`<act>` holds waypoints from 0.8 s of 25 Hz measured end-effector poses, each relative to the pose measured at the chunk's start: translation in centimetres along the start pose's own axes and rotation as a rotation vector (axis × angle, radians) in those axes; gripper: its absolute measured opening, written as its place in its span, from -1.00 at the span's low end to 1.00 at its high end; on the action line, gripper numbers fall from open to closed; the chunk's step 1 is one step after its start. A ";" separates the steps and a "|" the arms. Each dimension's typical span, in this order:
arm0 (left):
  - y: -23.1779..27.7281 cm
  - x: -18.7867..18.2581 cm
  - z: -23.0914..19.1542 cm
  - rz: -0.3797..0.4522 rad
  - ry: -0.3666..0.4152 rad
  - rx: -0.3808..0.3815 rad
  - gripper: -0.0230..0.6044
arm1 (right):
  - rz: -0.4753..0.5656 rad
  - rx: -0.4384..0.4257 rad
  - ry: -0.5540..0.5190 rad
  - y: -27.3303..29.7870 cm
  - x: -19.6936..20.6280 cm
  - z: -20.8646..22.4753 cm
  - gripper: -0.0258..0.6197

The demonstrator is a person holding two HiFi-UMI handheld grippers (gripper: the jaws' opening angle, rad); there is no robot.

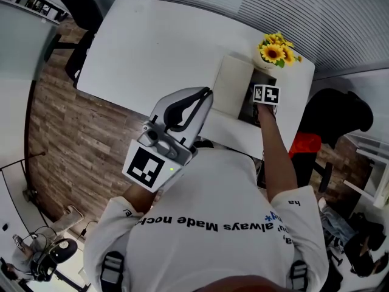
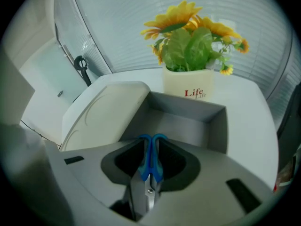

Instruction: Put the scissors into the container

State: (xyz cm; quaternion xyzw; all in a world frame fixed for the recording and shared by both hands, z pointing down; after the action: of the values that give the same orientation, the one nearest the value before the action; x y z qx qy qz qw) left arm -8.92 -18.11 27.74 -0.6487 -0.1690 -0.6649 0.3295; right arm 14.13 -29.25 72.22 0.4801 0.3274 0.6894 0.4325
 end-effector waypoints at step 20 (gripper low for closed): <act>2.3 0.1 4.5 0.026 -0.035 0.135 -0.84 | 0.574 -0.155 -0.197 -18.6 -3.8 -5.0 -0.77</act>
State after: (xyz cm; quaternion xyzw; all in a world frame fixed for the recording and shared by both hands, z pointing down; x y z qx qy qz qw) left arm -4.04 -16.88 27.87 -0.6385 -0.2107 -0.6364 0.3781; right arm 15.29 -25.26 53.00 0.5828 0.0817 0.7565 0.2852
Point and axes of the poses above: the fingertips, and each gripper's own axes: y forward along the fingers, z to its right, x out of its underside, the point moved 1 cm from there along -y, backward along the fingers, and after that the axes turned 14 degrees about y, right-handed, at the moved point
